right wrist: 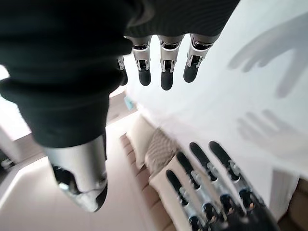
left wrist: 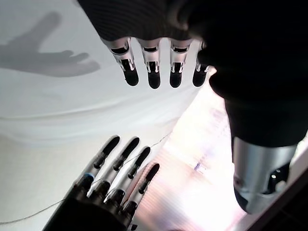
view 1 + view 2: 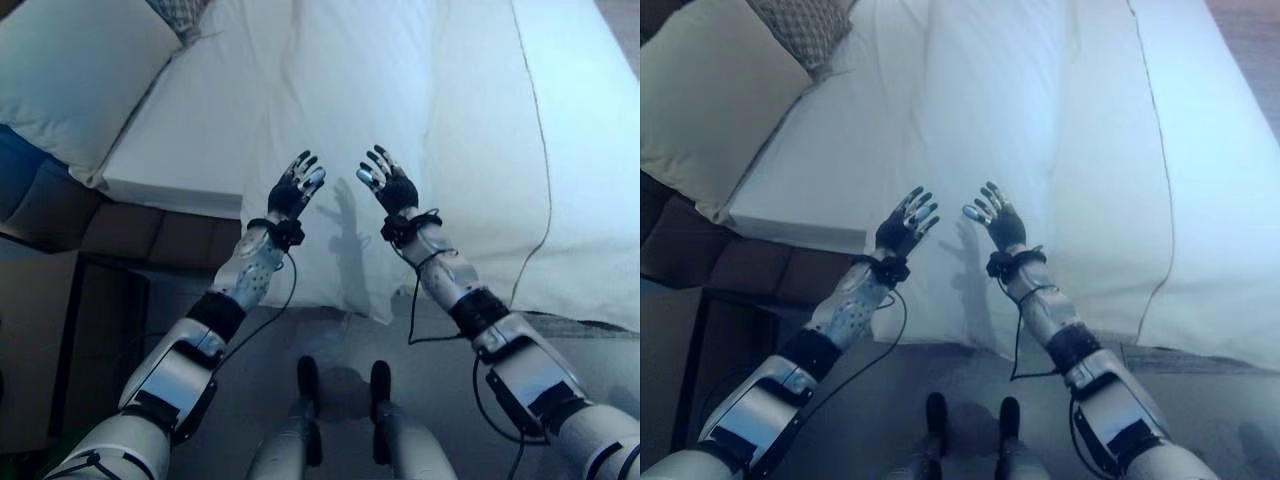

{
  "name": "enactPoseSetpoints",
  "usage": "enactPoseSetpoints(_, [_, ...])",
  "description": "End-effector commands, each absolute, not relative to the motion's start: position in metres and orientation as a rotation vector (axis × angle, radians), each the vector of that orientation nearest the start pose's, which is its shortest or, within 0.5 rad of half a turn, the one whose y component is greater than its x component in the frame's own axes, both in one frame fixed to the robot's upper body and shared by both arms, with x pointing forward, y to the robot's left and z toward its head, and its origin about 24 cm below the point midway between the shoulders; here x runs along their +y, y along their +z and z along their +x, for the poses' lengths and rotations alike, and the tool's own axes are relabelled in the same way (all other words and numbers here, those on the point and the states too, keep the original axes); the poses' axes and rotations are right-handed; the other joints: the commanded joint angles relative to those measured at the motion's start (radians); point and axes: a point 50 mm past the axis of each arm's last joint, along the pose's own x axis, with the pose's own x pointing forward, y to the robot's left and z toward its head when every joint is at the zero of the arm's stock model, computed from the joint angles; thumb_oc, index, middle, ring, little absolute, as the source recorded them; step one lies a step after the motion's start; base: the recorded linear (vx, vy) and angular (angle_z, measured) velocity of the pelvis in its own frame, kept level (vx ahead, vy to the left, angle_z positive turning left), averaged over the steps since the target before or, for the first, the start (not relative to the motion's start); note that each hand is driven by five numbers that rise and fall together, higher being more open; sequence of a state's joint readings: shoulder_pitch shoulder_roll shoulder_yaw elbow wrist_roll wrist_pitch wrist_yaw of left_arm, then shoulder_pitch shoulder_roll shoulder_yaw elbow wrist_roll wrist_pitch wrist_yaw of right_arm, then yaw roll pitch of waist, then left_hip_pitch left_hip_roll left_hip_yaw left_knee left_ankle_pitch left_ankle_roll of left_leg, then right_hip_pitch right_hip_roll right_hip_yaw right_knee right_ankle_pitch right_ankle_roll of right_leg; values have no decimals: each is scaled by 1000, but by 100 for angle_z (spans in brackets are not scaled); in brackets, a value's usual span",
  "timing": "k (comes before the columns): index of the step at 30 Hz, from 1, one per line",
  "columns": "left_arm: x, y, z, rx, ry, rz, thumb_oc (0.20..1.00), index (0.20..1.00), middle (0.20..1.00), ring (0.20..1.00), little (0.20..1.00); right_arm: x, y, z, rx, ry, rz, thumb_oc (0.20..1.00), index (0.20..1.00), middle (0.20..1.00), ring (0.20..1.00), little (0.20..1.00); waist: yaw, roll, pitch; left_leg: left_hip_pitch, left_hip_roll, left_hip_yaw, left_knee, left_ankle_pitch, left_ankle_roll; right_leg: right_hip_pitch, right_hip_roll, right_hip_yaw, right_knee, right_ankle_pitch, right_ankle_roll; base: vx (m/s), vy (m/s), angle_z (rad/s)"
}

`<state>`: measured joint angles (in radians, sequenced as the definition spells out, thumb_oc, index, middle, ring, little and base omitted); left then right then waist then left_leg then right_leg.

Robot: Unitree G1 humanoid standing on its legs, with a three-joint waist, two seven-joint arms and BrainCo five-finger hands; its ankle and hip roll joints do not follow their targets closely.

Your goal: Make the bed

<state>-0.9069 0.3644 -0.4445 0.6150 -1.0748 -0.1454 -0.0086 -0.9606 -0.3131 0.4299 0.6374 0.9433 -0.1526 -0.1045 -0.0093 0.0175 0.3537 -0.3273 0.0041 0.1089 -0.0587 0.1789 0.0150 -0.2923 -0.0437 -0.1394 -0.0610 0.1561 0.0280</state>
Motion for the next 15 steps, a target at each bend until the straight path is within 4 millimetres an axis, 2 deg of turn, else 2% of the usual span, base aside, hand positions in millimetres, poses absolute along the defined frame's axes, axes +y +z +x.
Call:
enactPoseSetpoints(1, [109, 221, 396, -301, -358, -482, 1000, 1000, 1000, 1000, 1000, -92, 246, 394, -378, 308, 432, 1000, 1000, 1000, 1000, 1000, 31, -16, 20, -22, -33, -19, 18, -59, -58, -56, -11, -1, 47, -42, 83, 25, -98, -1])
enactPoseSetpoints(5, [108, 245, 403, -340, -325, -455, 1000, 1000, 1000, 1000, 1000, -94, 268, 401, -403, 262, 423, 1000, 1000, 1000, 1000, 1000, 29, -16, 54, -104, -22, -41, -19, -20, -81, -137, 0, -19, 28, -25, 79, 19, -86, 2])
enactPoseSetpoints(6, [108, 260, 404, -374, -309, -418, 1000, 1000, 1000, 1000, 1000, -96, 279, 403, -417, 240, 409, 1000, 1000, 1000, 1000, 1000, 28, -16, 78, -153, -17, -49, -23, -8, -90, -183, 2, -25, 23, -18, 79, -2, -64, 14])
enactPoseSetpoints(7, [108, 261, 405, -376, -309, -417, 1000, 1000, 1000, 1000, 1000, -96, 280, 404, -419, 240, 409, 1000, 1000, 1000, 1000, 1000, 27, -16, 77, -158, -17, -50, -23, -7, -90, -188, 2, -26, 24, -18, 79, -12, -55, 17])
enactPoseSetpoints(9, [108, 279, 407, -407, -282, -367, 1000, 1000, 1000, 1000, 1000, -99, 296, 407, -430, 204, 365, 1000, 1000, 1000, 1000, 1000, 26, -18, 116, -251, -14, -65, -20, 6, -99, -277, 2, -32, 31, -9, 79, -5, -54, 15])
enactPoseSetpoints(10, [108, 280, 407, -409, -282, -367, 1000, 1000, 1000, 1000, 1000, -99, 297, 407, -432, 205, 365, 1000, 1000, 1000, 1000, 1000, 25, -18, 113, -258, -14, -66, -20, 7, -99, -284, 1, -33, 33, -9, 79, 88, -77, 14])
enactPoseSetpoints(12, [107, 293, 407, -443, -267, -344, 1000, 1000, 1000, 1000, 1000, -104, 307, 410, -445, 172, 301, 1000, 1000, 1000, 1000, 1000, 23, -17, 136, -332, -23, -89, 28, -26, -100, -349, 2, -24, 59, -33, 81, 70, -32, 14])
enactPoseSetpoints(13, [107, 307, 405, -480, -245, -317, 1000, 1000, 1000, 1000, 1000, -102, 317, 410, -461, 157, 251, 1000, 1000, 1000, 1000, 1000, 24, -16, 156, -433, -35, -102, 120, -53, -91, -442, -1, -22, 109, -38, 76, -22, 14, 11])
enactPoseSetpoints(15, [115, 311, 407, -490, -204, -308, 1000, 1000, 1000, 1000, 1000, -105, 320, 411, -461, 136, 212, 1000, 1000, 1000, 1000, 1000, 27, -16, 159, -493, -39, -108, 164, -72, -86, -499, -5, -21, 140, -41, 74, -14, 16, 12])
